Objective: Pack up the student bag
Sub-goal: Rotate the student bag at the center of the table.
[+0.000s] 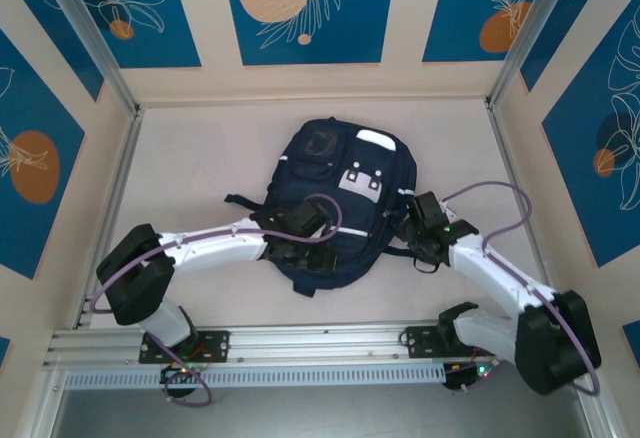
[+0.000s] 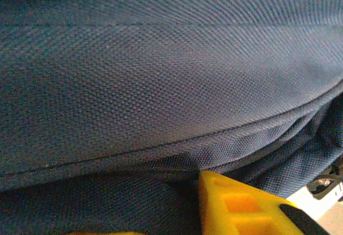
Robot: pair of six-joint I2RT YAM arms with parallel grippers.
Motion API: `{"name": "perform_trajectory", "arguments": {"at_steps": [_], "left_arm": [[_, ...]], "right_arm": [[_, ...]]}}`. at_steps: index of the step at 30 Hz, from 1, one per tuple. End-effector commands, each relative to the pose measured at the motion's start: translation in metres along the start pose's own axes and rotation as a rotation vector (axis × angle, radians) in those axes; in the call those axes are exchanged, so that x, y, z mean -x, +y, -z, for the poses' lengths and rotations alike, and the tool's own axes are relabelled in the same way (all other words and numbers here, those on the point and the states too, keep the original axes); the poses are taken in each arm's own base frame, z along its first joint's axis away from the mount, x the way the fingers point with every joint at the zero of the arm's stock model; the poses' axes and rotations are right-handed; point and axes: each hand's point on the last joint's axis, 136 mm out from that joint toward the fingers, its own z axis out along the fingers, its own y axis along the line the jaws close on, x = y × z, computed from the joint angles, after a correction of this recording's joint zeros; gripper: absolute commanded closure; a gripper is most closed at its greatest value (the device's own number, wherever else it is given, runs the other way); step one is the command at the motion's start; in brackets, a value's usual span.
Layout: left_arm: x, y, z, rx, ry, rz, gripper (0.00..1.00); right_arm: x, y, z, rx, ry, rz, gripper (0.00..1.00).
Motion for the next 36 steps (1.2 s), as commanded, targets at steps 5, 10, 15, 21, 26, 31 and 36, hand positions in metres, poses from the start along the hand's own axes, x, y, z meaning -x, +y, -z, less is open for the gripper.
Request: {"name": "perform_trajectory", "arguments": {"at_steps": [5, 10, 15, 21, 26, 31, 36], "left_arm": [[-0.004, -0.056, 0.004, -0.155, 0.016, -0.239, 0.63], [-0.003, -0.069, -0.003, -0.205, 0.039, -0.283, 0.58], [0.006, -0.07, 0.0, -0.19, -0.007, -0.311, 0.45], [0.009, -0.073, 0.021, -0.21, -0.089, -0.362, 0.0], [0.014, -0.072, 0.052, -0.235, -0.215, -0.395, 0.0], [0.022, -0.055, 0.1, -0.18, -0.388, -0.431, 0.0], [0.03, -0.013, 0.155, -0.069, -0.576, -0.381, 0.0]], "right_arm": [[0.008, 0.035, -0.038, 0.08, 0.121, -0.099, 0.49], [-0.001, 0.088, -0.063, 0.188, 0.261, -0.024, 0.48], [-0.009, 0.112, -0.07, 0.252, 0.336, 0.044, 0.45], [0.006, 0.106, -0.053, 0.295, 0.246, 0.09, 0.36], [0.014, 0.093, -0.044, 0.273, 0.192, 0.105, 0.31], [0.028, 0.078, -0.032, 0.236, 0.104, 0.095, 0.29], [0.049, 0.056, -0.027, 0.128, -0.005, 0.062, 0.28]]}}
